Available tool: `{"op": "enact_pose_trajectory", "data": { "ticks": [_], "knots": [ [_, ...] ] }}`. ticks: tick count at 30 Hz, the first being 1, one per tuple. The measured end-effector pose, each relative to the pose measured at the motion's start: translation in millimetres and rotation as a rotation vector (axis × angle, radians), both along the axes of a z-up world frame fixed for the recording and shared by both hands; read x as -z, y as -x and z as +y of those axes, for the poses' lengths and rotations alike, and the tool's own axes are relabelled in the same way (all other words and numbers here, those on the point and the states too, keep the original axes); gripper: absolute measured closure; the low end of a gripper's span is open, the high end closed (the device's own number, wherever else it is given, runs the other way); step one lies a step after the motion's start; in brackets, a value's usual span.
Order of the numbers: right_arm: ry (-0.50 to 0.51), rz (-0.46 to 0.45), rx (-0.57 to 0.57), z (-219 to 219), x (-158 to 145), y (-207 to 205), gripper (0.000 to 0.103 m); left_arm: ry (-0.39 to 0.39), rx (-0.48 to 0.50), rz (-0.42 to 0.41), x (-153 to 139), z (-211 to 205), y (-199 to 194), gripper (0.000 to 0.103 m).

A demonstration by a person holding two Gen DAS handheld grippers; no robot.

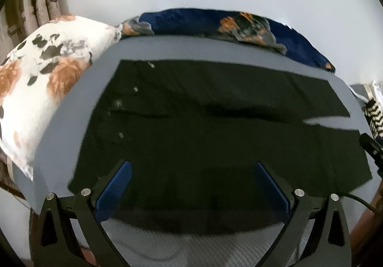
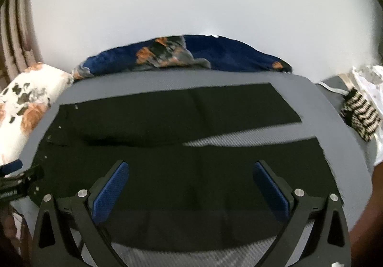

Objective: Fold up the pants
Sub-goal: 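Grasp the waistband edge with both grippers and lift it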

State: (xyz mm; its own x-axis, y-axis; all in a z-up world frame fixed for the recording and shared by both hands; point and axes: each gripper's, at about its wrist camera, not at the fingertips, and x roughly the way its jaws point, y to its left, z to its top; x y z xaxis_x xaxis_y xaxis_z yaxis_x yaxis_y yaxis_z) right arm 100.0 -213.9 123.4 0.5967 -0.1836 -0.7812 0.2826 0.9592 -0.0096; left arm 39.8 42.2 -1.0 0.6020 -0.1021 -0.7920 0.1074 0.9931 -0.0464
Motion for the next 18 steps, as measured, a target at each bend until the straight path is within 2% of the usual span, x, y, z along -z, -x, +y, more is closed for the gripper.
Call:
{"op": "enact_pose_trajectory", "data": {
  "ticks": [6,11,16,18],
  "knots": [
    [-0.046,-0.02,-0.054,0,-2,-46,0.0,0.077,-0.033,-0.003,-8,51,-56,0.002],
    [-0.017,-0.035,-0.113,11,1,-88,0.0,0.153,-0.061,0.046,-2,94,-112,0.002],
    [-0.041,-0.006,-0.127,16,13,-124,0.0,0.307,-0.037,0.115,16,135,-169,0.003],
    [-0.066,0.013,-0.127,18,23,-138,0.0,0.391,-0.044,0.151,28,153,-194,0.007]
  ]
}}
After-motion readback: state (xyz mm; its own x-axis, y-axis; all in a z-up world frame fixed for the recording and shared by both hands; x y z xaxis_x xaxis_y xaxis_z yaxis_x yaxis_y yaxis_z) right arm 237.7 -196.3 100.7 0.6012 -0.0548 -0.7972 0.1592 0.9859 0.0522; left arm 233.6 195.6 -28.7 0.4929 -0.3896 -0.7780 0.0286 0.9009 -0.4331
